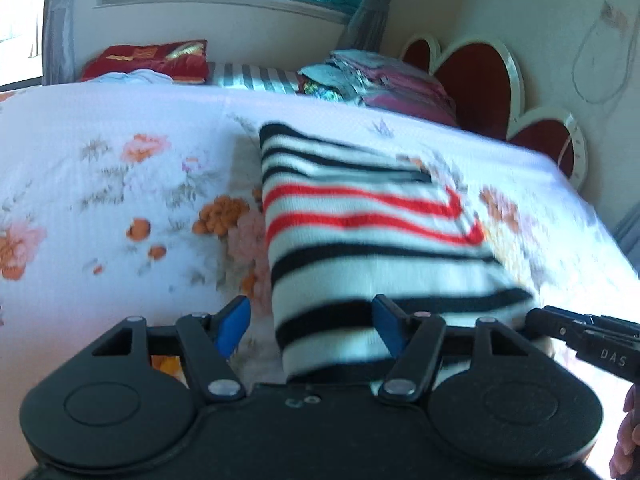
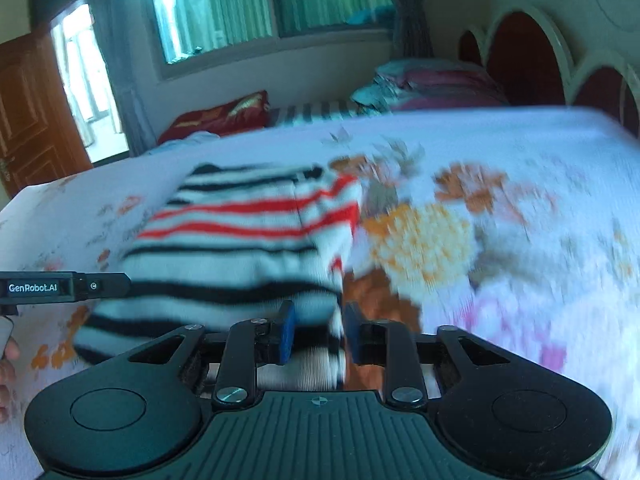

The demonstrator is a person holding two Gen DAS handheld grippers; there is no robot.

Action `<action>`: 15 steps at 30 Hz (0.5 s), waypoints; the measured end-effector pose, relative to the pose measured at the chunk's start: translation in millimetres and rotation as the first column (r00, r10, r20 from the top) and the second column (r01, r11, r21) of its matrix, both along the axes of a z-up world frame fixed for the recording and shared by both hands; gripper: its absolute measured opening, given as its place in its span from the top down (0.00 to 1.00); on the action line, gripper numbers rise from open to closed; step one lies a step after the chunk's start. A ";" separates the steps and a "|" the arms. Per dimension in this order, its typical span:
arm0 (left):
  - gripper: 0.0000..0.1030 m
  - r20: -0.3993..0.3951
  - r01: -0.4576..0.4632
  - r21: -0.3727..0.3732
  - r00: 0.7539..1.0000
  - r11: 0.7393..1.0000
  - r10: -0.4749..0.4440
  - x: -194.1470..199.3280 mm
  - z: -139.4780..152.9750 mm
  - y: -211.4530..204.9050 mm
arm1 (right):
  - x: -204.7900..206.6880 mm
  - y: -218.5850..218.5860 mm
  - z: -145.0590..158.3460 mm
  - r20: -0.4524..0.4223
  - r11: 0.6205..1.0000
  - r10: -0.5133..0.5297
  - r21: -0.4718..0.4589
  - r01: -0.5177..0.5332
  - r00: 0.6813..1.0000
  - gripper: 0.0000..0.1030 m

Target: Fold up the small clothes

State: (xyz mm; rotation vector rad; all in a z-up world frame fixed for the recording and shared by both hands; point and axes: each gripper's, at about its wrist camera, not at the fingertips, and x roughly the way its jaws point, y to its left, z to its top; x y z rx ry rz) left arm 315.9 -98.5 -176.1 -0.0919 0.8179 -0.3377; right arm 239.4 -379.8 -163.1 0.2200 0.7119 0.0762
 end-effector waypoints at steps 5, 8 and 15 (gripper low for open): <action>0.34 -0.010 0.024 -0.015 1.000 1.000 -0.024 2.5 -10.2 6.2 | -7.9 -7.8 -16.5 -0.059 0.987 -0.092 0.126 0.099 0.994 0.88; 0.30 -0.013 0.032 -0.010 0.999 0.999 -0.032 3.6 -11.8 7.1 | -5.7 -2.8 -22.4 -0.079 0.990 -0.096 0.095 0.103 0.992 0.88; 0.28 -0.017 0.023 -0.008 1.000 1.000 -0.024 2.4 -3.2 8.0 | -5.9 -2.5 -7.9 -0.094 0.989 -0.103 0.095 0.112 0.990 0.76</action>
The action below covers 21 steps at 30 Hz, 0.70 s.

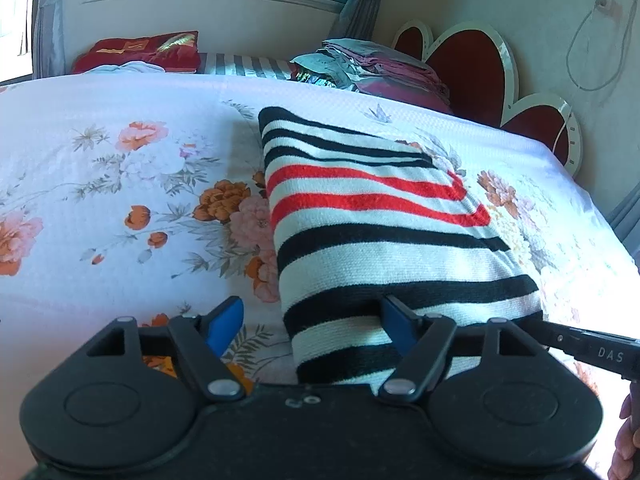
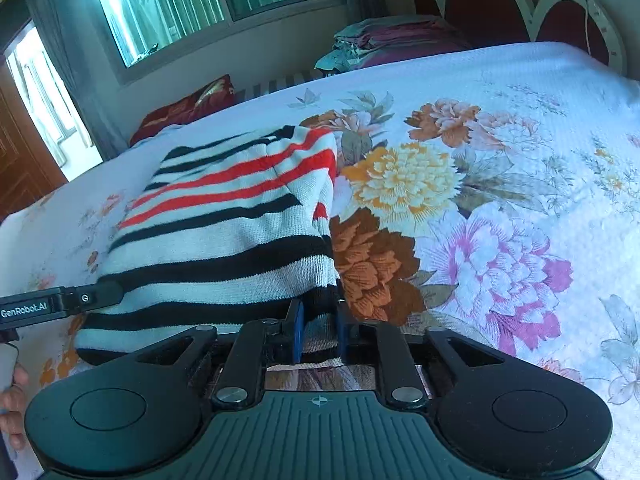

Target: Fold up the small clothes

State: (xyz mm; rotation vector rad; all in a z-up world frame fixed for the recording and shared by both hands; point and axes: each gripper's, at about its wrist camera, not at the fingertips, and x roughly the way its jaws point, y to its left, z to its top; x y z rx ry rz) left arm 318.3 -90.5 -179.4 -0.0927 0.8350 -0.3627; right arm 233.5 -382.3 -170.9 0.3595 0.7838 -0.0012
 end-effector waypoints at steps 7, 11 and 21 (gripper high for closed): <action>0.18 0.019 0.000 -0.020 1.000 1.000 0.001 11.5 16.4 -11.4 | 23.6 -16.2 16.0 0.052 0.999 0.028 0.039 -0.030 0.998 0.41; 0.18 -0.002 -0.015 -0.012 1.000 1.000 0.015 31.4 15.1 -19.2 | 52.9 -31.1 11.7 0.029 0.991 0.026 0.131 -0.030 0.999 0.41; 0.19 -0.106 -0.039 -0.129 0.994 0.991 0.025 74.8 -9.8 -15.4 | 112.2 -44.5 -17.5 -0.020 0.965 0.091 0.249 -0.083 0.996 0.41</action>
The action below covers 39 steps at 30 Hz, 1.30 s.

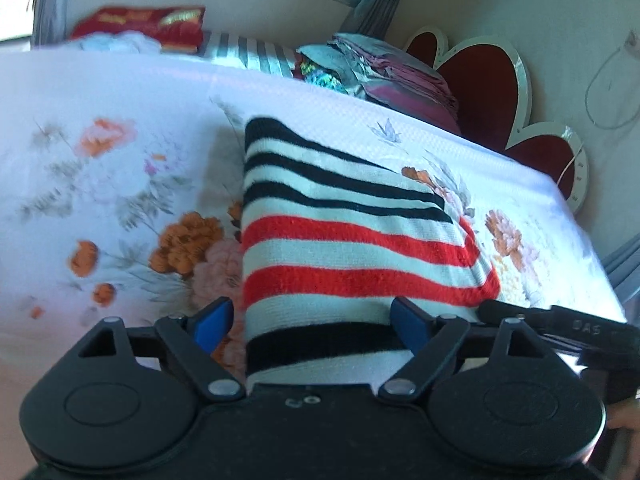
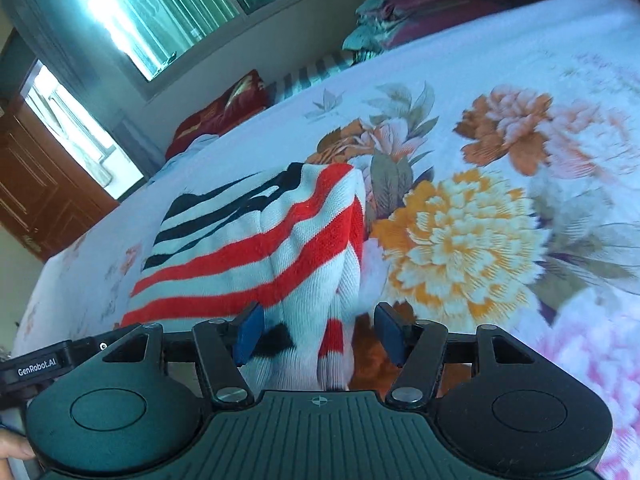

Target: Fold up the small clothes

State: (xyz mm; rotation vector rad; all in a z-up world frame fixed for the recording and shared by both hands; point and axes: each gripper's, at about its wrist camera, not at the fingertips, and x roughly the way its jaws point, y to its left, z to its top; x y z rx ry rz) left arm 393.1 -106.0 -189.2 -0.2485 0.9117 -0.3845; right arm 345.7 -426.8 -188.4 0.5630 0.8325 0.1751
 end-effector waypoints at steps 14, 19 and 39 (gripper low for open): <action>0.50 -0.047 -0.001 -0.110 0.999 0.994 -0.004 5.3 -8.3 0.1 | 11.4 -2.2 -14.3 0.016 0.987 0.050 0.152 -0.052 0.999 0.67; 0.59 -0.009 0.021 -0.140 1.000 0.990 -0.023 -0.2 11.1 6.2 | 5.4 7.9 6.6 0.060 0.983 0.029 0.180 -0.039 0.998 0.67; 0.59 0.108 -0.008 -0.161 0.994 0.987 0.026 -23.0 73.5 247.3 | 9.4 265.3 73.1 0.173 0.973 0.091 0.195 -0.125 0.981 0.68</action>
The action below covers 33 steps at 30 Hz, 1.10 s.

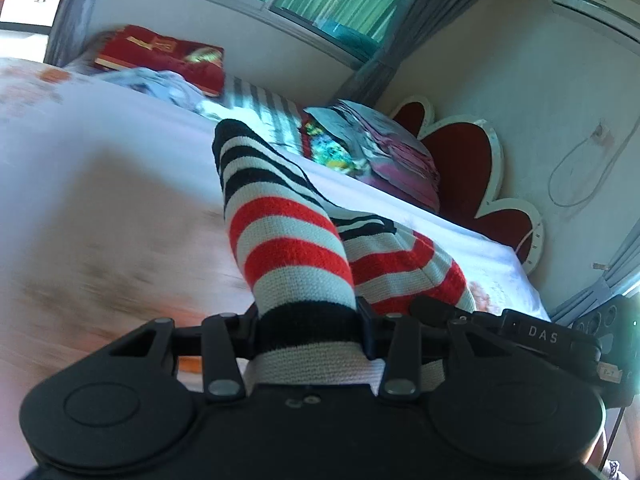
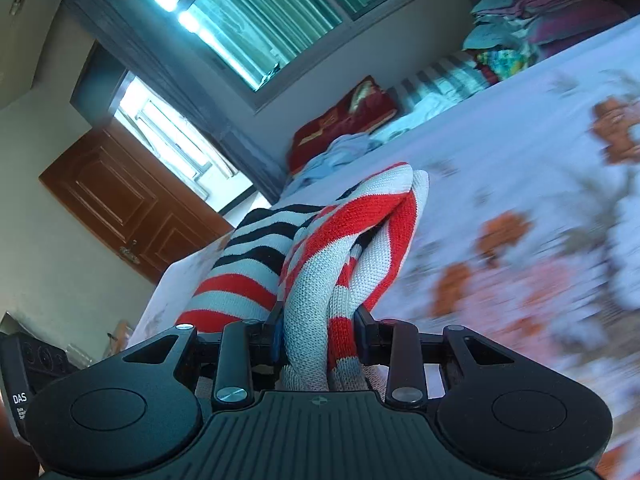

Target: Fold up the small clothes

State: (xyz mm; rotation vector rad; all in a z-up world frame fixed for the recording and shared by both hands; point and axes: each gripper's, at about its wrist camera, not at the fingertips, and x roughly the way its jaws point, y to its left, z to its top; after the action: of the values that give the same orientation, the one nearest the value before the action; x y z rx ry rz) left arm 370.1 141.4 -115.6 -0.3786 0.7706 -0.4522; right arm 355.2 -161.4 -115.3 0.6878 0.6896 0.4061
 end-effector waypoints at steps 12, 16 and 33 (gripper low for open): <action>0.59 0.017 -0.075 0.089 0.997 0.993 0.074 29.5 -37.5 138.0 | 60.8 152.7 -52.7 -0.061 0.999 0.047 0.001 -0.048 0.997 0.68; 0.50 0.013 -0.098 0.091 0.995 0.991 0.098 29.3 -68.6 162.4 | 66.3 151.0 -78.8 -0.109 0.999 0.031 -0.025 -0.034 0.994 0.67; 0.36 0.030 -0.169 0.196 0.986 0.966 0.166 56.4 -58.1 151.0 | 112.7 123.6 -72.2 -0.164 0.994 -0.087 0.051 0.097 0.983 0.64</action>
State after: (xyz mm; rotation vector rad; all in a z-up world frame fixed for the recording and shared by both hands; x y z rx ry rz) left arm 426.5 292.4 -173.7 -0.2515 0.7560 -0.2167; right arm 467.9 -37.8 -187.5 0.8119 0.7980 0.2881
